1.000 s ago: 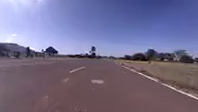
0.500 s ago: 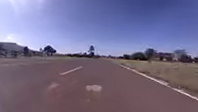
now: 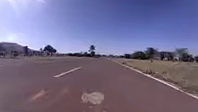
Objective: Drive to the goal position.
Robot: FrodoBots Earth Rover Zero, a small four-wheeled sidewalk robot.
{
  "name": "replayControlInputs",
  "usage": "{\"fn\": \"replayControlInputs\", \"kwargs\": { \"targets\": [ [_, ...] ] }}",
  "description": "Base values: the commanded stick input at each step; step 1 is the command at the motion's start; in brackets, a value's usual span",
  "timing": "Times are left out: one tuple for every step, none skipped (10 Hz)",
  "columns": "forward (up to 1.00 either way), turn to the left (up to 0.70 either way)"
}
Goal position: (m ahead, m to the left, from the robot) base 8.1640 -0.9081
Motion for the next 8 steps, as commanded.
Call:
{"fn": "replayControlInputs", "kwargs": {
  "targets": [
    [1.0,-0.22],
    [1.0,-0.03],
    [1.0,-0.12],
    [1.0,-0.27],
    [1.0,-0.25],
    [1.0,-0.18],
    [1.0,-0.1],
    [1.0,-0.01]
  ]
}}
